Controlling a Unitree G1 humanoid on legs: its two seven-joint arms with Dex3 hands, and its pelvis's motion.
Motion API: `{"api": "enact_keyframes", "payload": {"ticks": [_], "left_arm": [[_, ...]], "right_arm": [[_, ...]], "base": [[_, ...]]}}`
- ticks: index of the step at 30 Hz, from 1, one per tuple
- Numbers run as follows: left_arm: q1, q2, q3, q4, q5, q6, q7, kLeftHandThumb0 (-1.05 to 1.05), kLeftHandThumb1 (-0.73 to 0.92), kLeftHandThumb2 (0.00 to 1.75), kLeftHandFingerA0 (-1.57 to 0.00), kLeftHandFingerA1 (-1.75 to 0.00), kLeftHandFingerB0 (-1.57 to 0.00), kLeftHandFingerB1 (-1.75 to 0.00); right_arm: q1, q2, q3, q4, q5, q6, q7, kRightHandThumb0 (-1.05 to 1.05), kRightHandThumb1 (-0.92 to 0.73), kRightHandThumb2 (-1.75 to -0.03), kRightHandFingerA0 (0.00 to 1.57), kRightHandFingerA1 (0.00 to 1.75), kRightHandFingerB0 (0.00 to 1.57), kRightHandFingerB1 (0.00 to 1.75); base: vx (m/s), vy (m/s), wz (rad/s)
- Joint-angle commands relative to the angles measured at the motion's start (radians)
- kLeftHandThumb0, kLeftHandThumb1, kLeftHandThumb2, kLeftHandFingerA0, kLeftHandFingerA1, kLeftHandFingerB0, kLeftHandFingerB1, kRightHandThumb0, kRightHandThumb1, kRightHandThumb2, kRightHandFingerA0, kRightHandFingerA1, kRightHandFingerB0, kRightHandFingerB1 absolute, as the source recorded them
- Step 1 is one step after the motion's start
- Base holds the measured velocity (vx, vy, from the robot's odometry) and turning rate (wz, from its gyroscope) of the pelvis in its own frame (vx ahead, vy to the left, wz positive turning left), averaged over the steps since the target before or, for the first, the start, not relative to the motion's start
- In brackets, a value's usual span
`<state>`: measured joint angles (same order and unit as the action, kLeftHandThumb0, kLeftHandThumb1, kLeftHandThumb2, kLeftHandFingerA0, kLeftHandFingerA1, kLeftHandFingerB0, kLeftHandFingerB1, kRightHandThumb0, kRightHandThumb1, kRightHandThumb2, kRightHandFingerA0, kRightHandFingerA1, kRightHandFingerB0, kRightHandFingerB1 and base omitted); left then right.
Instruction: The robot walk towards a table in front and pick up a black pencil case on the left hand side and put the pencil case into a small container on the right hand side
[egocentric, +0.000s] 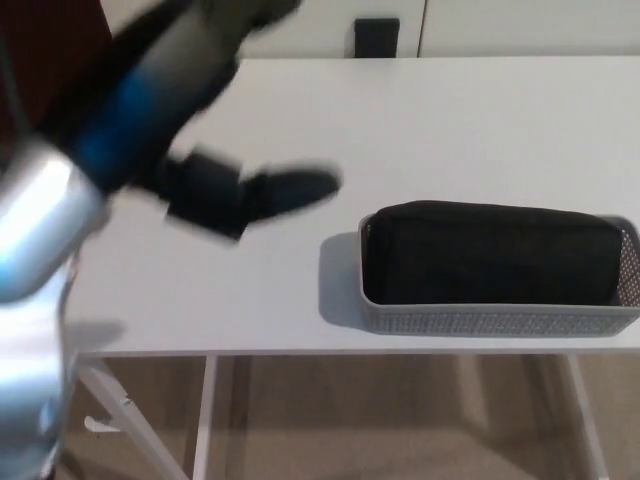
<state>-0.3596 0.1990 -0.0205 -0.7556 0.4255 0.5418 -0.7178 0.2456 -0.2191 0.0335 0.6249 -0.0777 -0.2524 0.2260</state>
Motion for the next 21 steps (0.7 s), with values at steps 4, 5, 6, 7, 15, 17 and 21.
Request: {"api": "enact_keyframes", "payload": {"ticks": [4, 5, 6, 7, 15, 17, 21], "left_arm": [[1.300, -0.124, 0.694, 0.030, -0.737, -0.615, -0.572, -0.73, 0.49, 0.55, -0.04, -0.28, -0.05, -0.25], [1.311, -0.124, 0.734, 0.107, -0.770, -0.632, -0.607, -0.66, 0.40, 0.81, -0.03, -0.21, -0.09, -0.21], [1.310, -0.122, 0.762, 0.157, -0.791, -0.639, -0.622, -0.65, 0.39, 0.80, -0.03, -0.23, -0.08, -0.22], [1.306, -0.119, 0.800, 0.209, -0.810, -0.647, -0.632, -0.64, 0.39, 0.81, 0.00, -0.26, -0.10, -0.24], [1.259, -0.012, 0.923, 0.410, -0.846, -0.569, -0.659, -0.76, 0.42, 0.68, -0.08, -0.27, -0.11, -0.22], [1.238, 0.011, 0.888, 0.460, -0.816, -0.586, -0.653, -0.36, 0.20, 0.84, -0.01, -0.49, 0.00, -0.48], [1.170, 0.060, 0.769, 0.591, -0.726, -0.599, -0.641, -0.72, 0.51, 0.56, -0.24, -0.34, -0.24, -0.29]], "right_arm": [[0.032, -0.013, 0.001, 0.073, -0.003, -0.075, 0.006, -0.55, -0.48, -0.78, 0.61, 0.54, 0.36, 0.48], [0.032, -0.015, -0.003, 0.073, 0.000, -0.080, 0.007, -0.57, -0.49, -0.78, 0.62, 0.54, 0.36, 0.48], [0.030, -0.016, -0.005, 0.072, 0.001, -0.080, 0.006, -0.56, -0.48, -0.78, 0.61, 0.54, 0.36, 0.48], [0.029, -0.016, -0.007, 0.071, 0.003, -0.078, 0.005, -0.56, -0.48, -0.77, 0.63, 0.54, 0.36, 0.48], [0.010, -0.018, -0.009, 0.064, 0.001, -0.068, -0.001, -0.54, -0.48, -0.78, 0.58, 0.54, 0.35, 0.48], [0.000, -0.009, -0.021, 0.066, 0.018, -0.055, 0.000, -0.45, -0.56, -0.57, 0.67, 0.41, 0.42, 0.38], [-0.012, -0.011, -0.031, 0.067, 0.031, -0.052, 0.009, -0.54, -0.46, -0.77, 0.59, 0.54, 0.36, 0.48]], "base": [[0.00, 0.000, 0.00], [0.00, 0.000, 0.00], [0.00, 0.000, 0.00], [0.00, 0.000, 0.00], [0.00, 0.000, 0.00], [0.00, 0.000, 0.00], [0.00, 0.000, 0.00]]}}
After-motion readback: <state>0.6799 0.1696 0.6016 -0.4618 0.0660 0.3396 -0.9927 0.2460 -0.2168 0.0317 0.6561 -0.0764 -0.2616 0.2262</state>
